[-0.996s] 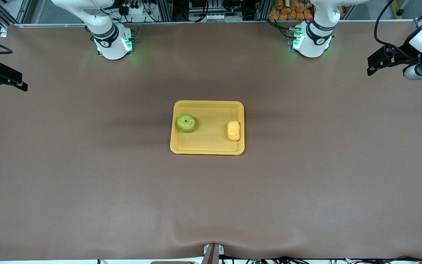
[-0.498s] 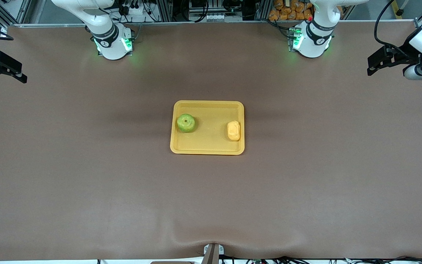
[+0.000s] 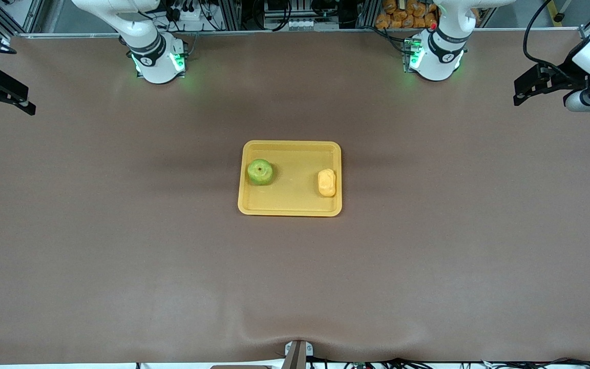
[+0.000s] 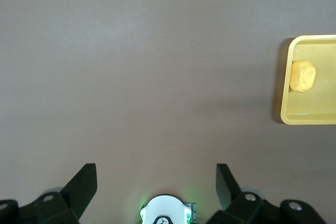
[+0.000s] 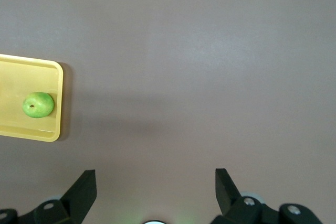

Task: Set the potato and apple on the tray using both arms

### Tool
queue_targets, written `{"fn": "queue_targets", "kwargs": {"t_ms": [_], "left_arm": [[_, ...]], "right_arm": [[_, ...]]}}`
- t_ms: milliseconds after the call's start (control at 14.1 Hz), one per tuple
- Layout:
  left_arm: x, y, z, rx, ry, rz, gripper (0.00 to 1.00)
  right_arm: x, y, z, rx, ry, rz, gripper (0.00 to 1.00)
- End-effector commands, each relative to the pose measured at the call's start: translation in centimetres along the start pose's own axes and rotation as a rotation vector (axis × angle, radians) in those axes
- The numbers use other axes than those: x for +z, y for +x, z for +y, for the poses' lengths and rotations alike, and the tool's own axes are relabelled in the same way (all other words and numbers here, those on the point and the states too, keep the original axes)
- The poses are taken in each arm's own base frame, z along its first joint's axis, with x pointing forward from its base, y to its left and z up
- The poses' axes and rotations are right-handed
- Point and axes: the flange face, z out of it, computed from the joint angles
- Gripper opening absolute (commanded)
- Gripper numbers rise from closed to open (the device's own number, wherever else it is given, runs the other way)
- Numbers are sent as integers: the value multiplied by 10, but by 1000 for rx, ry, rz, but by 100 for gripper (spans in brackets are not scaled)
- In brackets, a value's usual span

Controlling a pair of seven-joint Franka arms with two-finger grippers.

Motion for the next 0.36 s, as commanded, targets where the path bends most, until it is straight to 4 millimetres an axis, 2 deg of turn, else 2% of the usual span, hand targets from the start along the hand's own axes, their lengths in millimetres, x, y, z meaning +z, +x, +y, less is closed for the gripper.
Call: {"fn": "queue_targets", "kwargs": {"t_ms": [0, 285], "left_arm": [[-6, -7, -1, -10, -16, 2, 100], [-7, -6, -1, -14, -15, 5, 100]], "right_arm": [[-5, -3, 0, -11, -8, 11, 100], [-1, -1, 4, -5, -7, 4, 100]]}}
